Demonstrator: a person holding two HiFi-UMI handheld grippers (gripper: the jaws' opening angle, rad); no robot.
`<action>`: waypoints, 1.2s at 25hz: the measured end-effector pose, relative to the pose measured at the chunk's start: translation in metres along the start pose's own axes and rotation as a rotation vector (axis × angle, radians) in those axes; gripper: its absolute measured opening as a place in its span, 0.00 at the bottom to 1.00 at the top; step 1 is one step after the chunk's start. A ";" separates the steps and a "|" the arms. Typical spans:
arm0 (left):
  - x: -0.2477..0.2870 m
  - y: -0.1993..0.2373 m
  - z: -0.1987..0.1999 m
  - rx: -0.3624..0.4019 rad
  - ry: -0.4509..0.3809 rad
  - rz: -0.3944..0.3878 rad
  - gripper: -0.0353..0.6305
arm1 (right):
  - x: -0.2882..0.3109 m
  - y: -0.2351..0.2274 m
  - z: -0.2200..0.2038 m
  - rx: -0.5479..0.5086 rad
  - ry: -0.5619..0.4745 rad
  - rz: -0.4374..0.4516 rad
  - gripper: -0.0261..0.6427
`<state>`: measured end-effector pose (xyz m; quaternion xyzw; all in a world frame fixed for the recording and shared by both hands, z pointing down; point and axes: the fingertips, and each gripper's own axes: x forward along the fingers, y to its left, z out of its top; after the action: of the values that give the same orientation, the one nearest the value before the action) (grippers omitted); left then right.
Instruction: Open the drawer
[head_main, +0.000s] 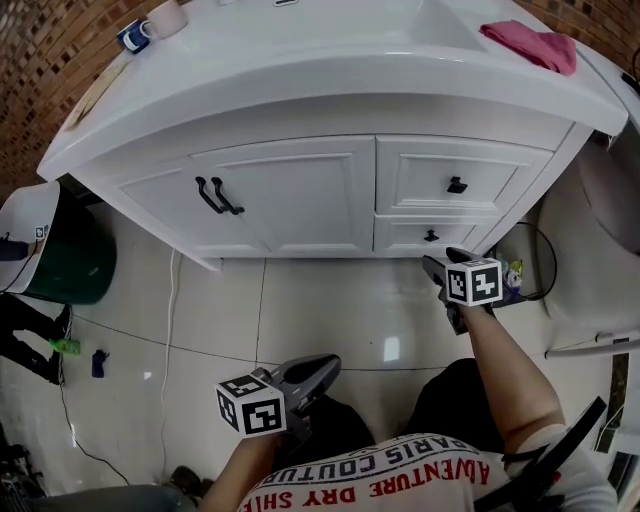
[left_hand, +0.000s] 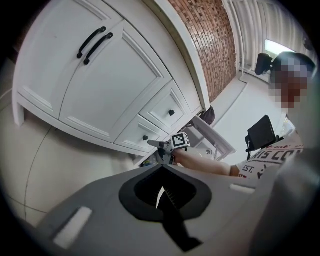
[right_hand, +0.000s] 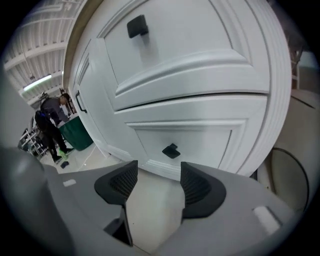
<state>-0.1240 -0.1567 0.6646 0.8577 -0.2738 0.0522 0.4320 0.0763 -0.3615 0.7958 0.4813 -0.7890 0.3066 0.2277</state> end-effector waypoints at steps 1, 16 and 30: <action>-0.003 0.002 -0.003 0.002 -0.002 0.009 0.03 | 0.007 -0.002 0.001 -0.029 -0.004 -0.019 0.44; -0.014 0.023 -0.021 0.002 -0.001 0.067 0.03 | 0.046 -0.027 0.022 -0.109 -0.050 -0.165 0.39; -0.013 0.028 -0.023 0.006 0.017 0.068 0.03 | 0.052 -0.026 0.010 -0.094 -0.032 -0.191 0.28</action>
<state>-0.1463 -0.1468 0.6949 0.8487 -0.2991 0.0751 0.4295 0.0765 -0.4097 0.8298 0.5481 -0.7565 0.2384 0.2655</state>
